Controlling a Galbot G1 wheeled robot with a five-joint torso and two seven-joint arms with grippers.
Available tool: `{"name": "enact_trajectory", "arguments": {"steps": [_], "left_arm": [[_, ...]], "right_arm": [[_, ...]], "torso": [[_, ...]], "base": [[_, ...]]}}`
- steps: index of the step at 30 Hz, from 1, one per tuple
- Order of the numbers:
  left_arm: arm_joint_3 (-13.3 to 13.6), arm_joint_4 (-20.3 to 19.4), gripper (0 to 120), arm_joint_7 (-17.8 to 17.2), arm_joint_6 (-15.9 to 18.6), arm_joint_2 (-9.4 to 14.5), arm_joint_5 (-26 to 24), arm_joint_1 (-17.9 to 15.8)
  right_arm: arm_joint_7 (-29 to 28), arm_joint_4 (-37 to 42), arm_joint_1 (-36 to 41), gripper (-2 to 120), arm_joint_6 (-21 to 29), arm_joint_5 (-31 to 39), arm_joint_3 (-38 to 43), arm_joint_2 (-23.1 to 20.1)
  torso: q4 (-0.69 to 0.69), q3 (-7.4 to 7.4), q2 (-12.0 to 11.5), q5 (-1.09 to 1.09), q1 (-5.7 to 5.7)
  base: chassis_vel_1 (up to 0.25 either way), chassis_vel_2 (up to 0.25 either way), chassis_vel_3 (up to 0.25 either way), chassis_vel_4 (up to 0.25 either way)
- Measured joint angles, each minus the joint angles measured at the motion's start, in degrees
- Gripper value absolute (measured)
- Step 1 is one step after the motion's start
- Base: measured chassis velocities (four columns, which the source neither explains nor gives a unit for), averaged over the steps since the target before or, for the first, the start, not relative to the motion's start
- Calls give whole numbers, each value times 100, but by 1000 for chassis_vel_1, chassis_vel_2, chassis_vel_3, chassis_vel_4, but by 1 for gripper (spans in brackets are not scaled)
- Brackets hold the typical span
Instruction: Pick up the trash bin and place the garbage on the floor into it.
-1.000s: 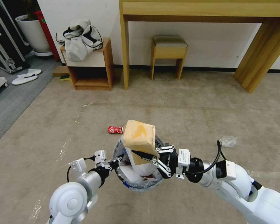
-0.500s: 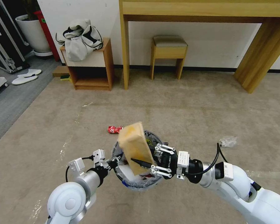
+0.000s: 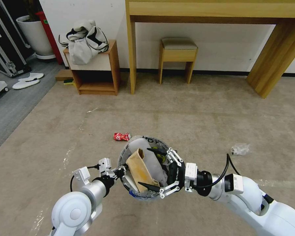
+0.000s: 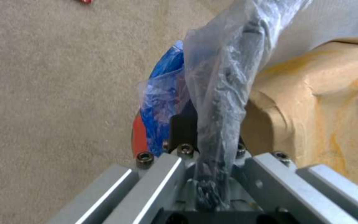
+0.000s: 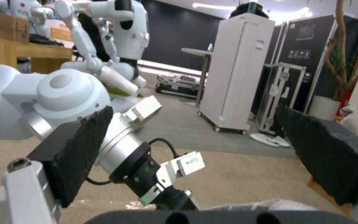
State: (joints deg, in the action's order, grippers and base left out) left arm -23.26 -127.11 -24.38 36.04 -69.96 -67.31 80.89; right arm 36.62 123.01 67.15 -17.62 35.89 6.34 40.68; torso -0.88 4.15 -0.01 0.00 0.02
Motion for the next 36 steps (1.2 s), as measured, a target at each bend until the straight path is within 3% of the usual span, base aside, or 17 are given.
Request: {"name": "enact_trajectory", "arguments": {"steps": [23, 31, 36], "left_arm": [[-198, 204, 0, 86, -11, -32, 135, 9], [-398, 290, 0, 172, -18, -69, 323, 71], [-545, 371, 0, 235, -38, -118, 491, 76]], "right_arm": [[-168, 136, -150, 100, -67, 209, 374, -58], [-404, -229, -288, 100, -179, 180, 573, 140], [-626, -916, -498, 100, -253, 74, 937, 392]], "torso": [[0, 0, 0, -1, 0], [0, 0, 0, 0, 0], [0, 0, 2, 1, 0]], "base": [[0, 0, 0, 0], [0, 0, 0, 0], [0, 0, 0, 0]]}}
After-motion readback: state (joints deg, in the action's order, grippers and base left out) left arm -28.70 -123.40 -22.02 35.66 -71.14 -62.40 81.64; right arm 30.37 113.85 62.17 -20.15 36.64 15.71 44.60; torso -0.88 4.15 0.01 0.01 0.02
